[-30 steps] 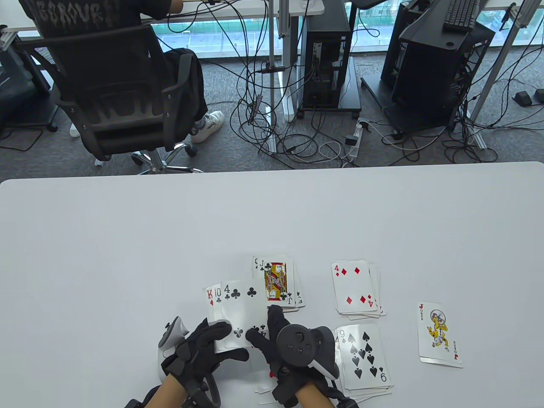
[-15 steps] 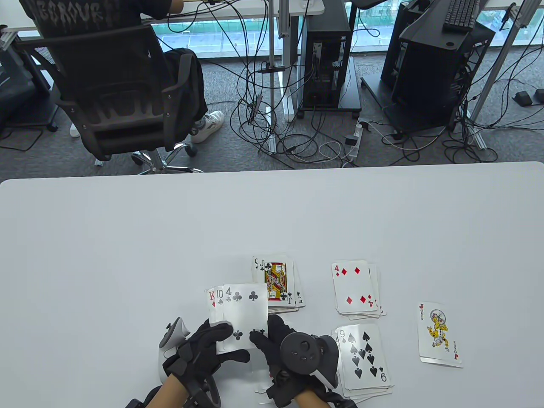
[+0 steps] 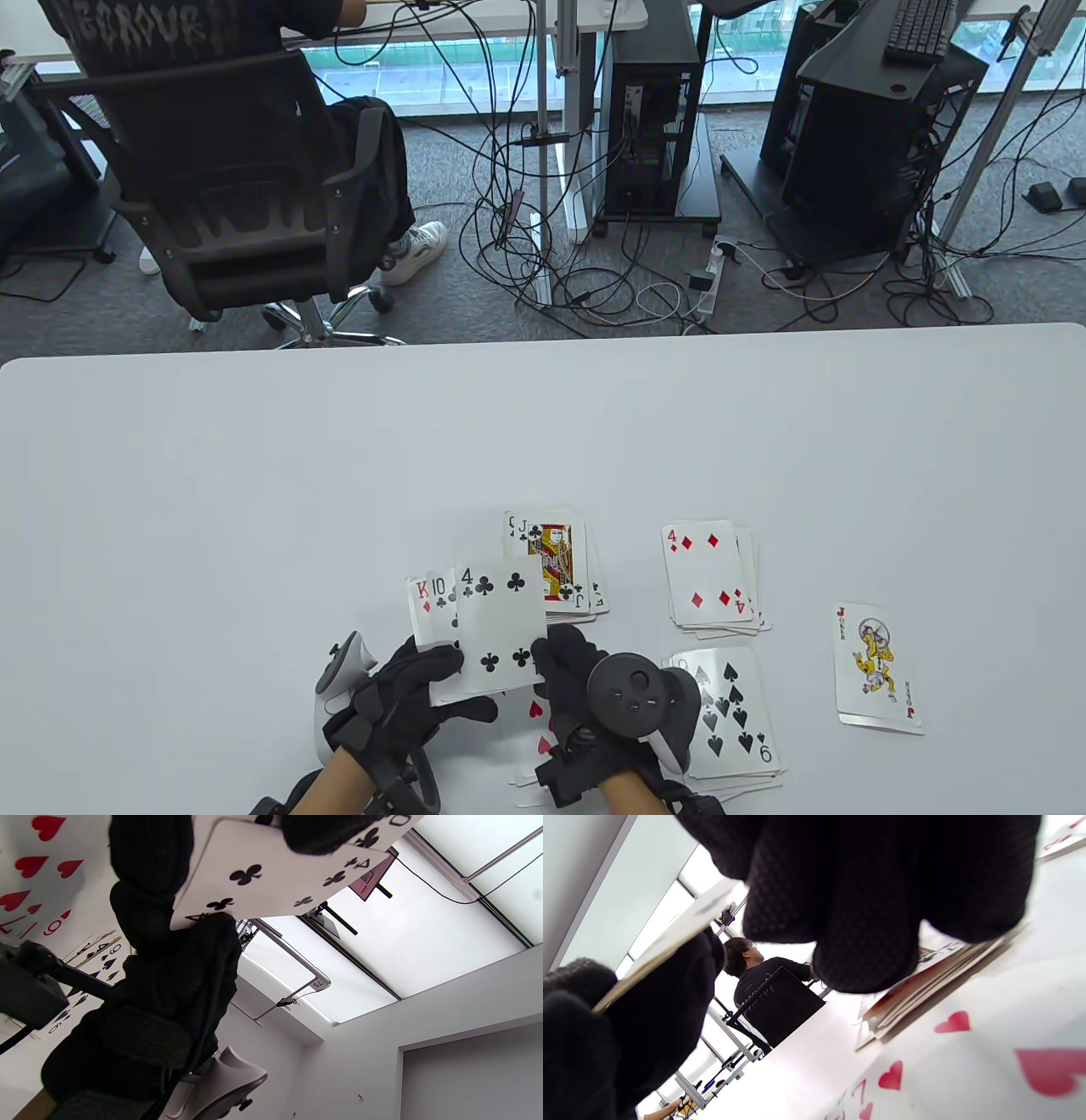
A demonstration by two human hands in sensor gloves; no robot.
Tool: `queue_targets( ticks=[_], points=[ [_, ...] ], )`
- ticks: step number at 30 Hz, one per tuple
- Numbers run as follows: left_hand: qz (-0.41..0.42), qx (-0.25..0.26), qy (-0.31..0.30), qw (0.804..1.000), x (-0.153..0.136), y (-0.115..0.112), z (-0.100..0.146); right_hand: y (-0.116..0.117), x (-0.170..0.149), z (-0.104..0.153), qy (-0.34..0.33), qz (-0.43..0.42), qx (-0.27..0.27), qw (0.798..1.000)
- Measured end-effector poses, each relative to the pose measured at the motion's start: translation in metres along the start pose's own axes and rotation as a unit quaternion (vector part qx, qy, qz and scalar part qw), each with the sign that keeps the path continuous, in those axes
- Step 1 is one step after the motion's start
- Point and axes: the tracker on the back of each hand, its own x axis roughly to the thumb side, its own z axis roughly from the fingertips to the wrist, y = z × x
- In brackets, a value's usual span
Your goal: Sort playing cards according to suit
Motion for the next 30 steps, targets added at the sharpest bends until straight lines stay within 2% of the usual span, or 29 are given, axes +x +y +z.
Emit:
queue_targets(
  ticks=[4,10,15,19,22,24,27,30],
  points=[
    [0.002,-0.002,-0.004,1.000,0.001,0.000,0.000,-0.013,-0.005,-0.002,0.014,-0.018,-0.033,0.999],
    [0.003,-0.007,-0.004,1.000,0.001,0.000,0.000,-0.040,-0.030,-0.006,0.060,-0.088,-0.085,0.991],
    [0.008,-0.006,-0.008,1.000,0.002,0.000,0.000,-0.048,-0.040,-0.008,0.080,-0.096,-0.093,0.988],
    [0.010,0.001,-0.014,1.000,0.003,0.002,0.001,-0.045,-0.041,-0.014,0.088,-0.067,-0.064,0.992],
    [0.013,0.009,-0.022,1.000,0.006,0.005,0.002,-0.041,-0.041,-0.029,0.114,-0.038,-0.036,0.992],
    [0.014,0.021,-0.028,0.999,0.008,0.009,0.003,-0.038,-0.041,-0.044,0.125,-0.005,-0.007,0.992],
    [0.021,0.041,-0.032,0.998,0.009,0.019,0.005,-0.029,-0.038,-0.073,0.147,0.050,0.075,0.985],
    [0.029,0.060,-0.039,0.997,0.011,0.028,0.007,-0.014,-0.037,-0.091,0.173,0.105,0.102,0.974]
  ],
)
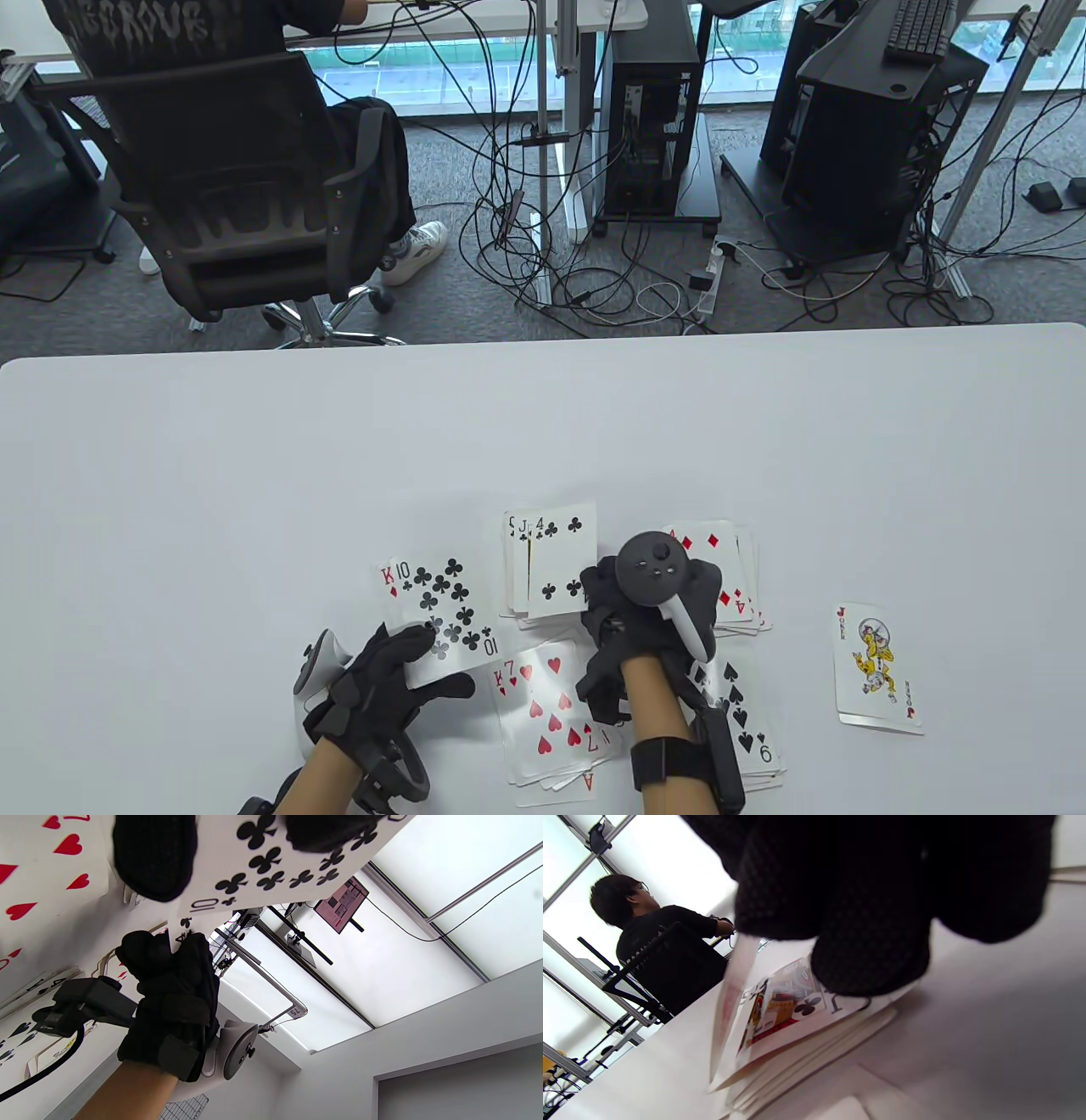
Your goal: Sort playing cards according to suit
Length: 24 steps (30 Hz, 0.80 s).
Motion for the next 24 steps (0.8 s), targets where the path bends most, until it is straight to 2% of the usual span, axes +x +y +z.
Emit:
queue_targets(
  ticks=[4,9,14,19,24],
  points=[
    [-0.004,0.003,-0.003,1.000,0.001,0.002,0.001,0.017,0.008,-0.016,0.029,0.075,0.006,0.997],
    [0.003,-0.007,-0.001,1.000,0.001,0.000,0.000,0.035,0.014,-0.023,0.054,0.213,0.015,0.975],
    [-0.001,-0.002,0.003,1.000,0.000,0.000,0.001,0.036,0.024,-0.019,0.043,0.279,-0.018,0.959],
    [-0.003,-0.005,0.006,1.000,0.000,-0.001,0.001,0.024,0.038,-0.008,-0.004,0.263,-0.054,0.963],
    [-0.006,-0.004,0.010,1.000,-0.001,-0.001,0.001,0.018,0.051,0.016,-0.103,0.097,-0.070,0.987]
  ],
)
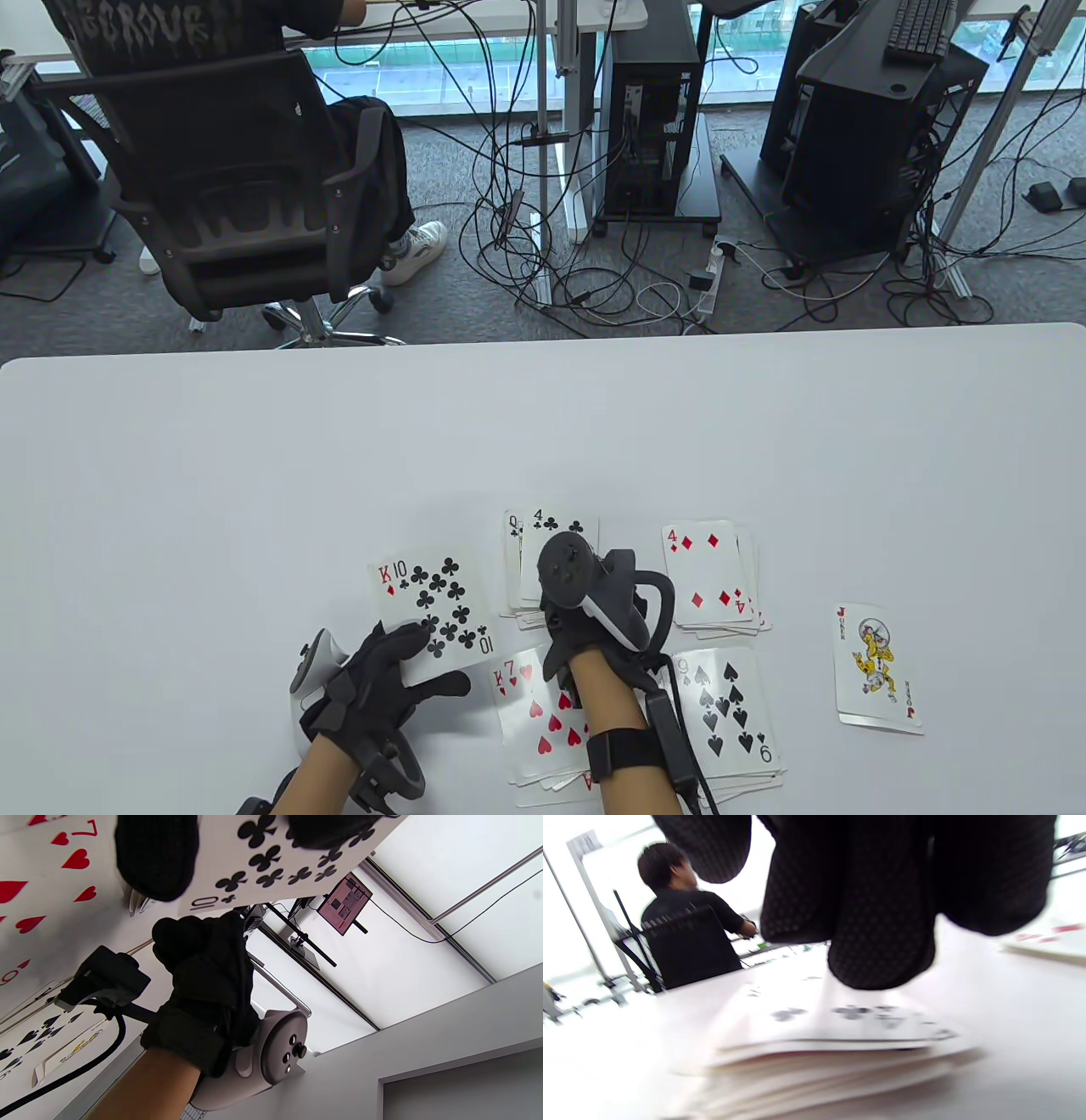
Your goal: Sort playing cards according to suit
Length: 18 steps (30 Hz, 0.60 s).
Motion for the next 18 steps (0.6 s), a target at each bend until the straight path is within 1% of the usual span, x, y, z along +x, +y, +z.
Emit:
queue_targets(
  ticks=[1,2,5,8,10,11,13,18],
  points=[
    [-0.001,0.000,0.001,1.000,0.000,0.000,0.000,0.001,0.005,0.007,-0.017,-0.046,-0.007,0.999],
    [-0.002,-0.001,0.002,1.000,0.000,0.000,0.000,0.002,0.008,0.012,-0.025,-0.070,-0.004,0.997],
    [-0.002,-0.003,0.004,1.000,-0.001,0.000,0.000,0.013,0.017,0.030,-0.062,-0.117,0.016,0.991],
    [0.000,-0.004,0.003,1.000,-0.001,-0.001,0.000,0.026,0.023,0.042,-0.089,-0.120,0.049,0.988],
    [-0.004,-0.002,0.006,1.000,-0.001,0.000,0.000,0.035,0.026,0.048,-0.098,-0.119,0.085,0.984],
    [-0.007,-0.001,0.007,1.000,-0.001,0.000,0.000,0.038,0.027,0.050,-0.100,-0.125,0.090,0.983],
    [-0.002,-0.002,0.008,1.000,-0.002,0.000,-0.001,0.040,0.029,0.052,-0.102,-0.133,0.081,0.983],
    [-0.007,-0.002,0.011,1.000,-0.002,-0.001,-0.001,0.036,0.025,0.057,-0.090,-0.161,-0.003,0.983]
  ],
)
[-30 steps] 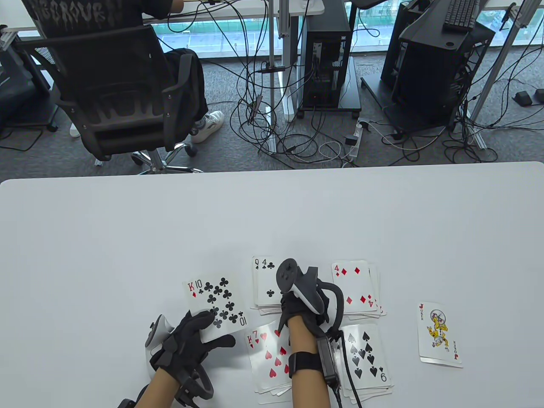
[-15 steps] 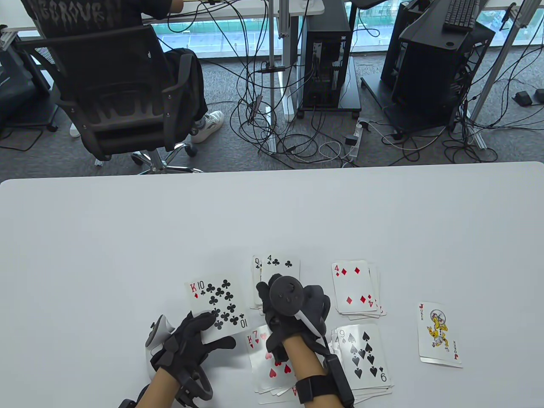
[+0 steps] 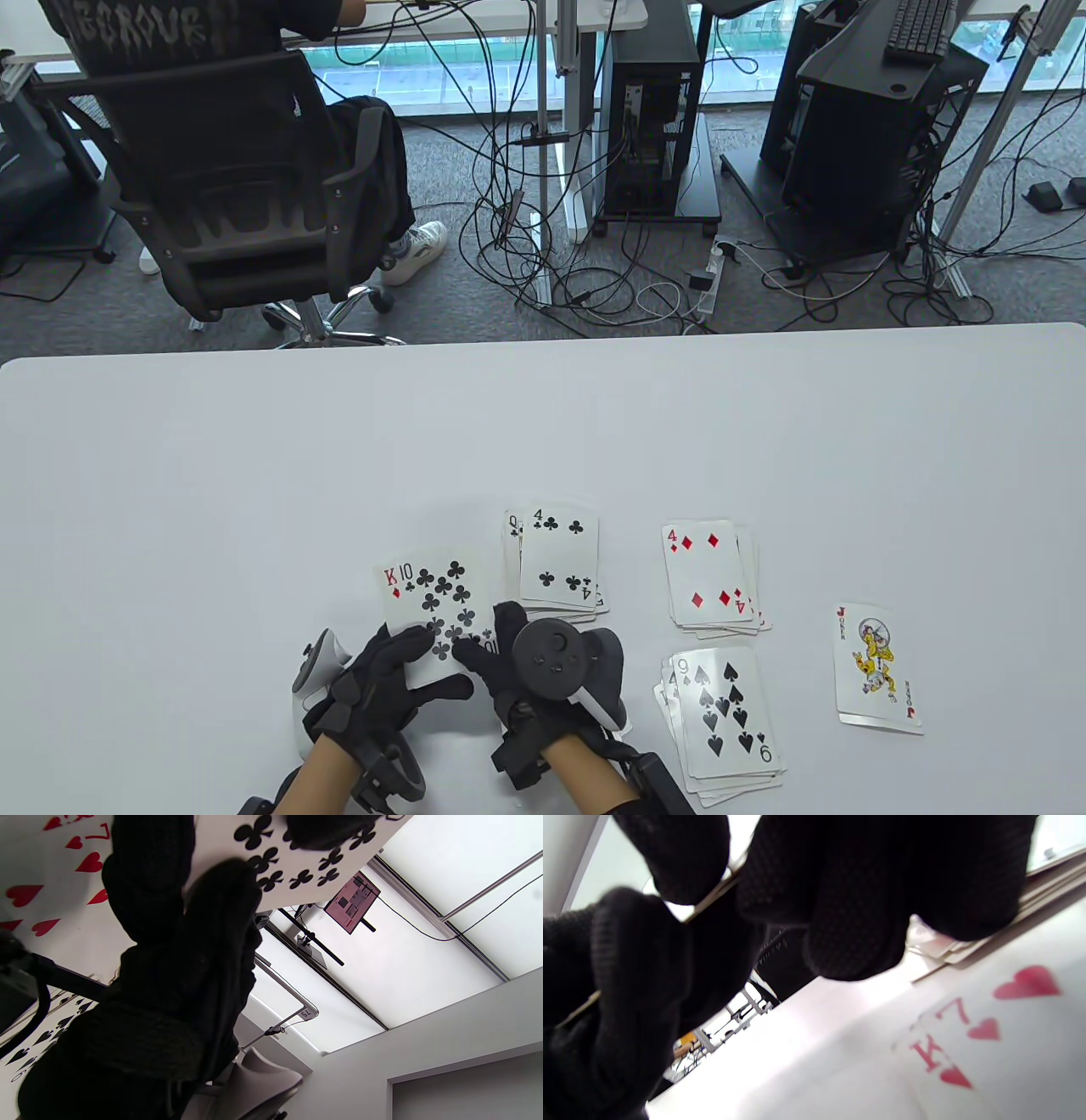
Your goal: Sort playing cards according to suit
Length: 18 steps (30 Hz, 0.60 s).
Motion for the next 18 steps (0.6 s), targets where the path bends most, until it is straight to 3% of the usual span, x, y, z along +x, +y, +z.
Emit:
queue_targets(
  ticks=[6,18],
  points=[
    [-0.005,-0.007,0.001,1.000,0.000,-0.001,-0.001,-0.007,-0.009,0.000,0.012,-0.017,-0.029,0.999],
    [0.006,-0.008,-0.011,1.000,0.002,-0.002,-0.001,-0.040,-0.043,-0.020,0.115,-0.119,-0.038,0.986]
  ],
)
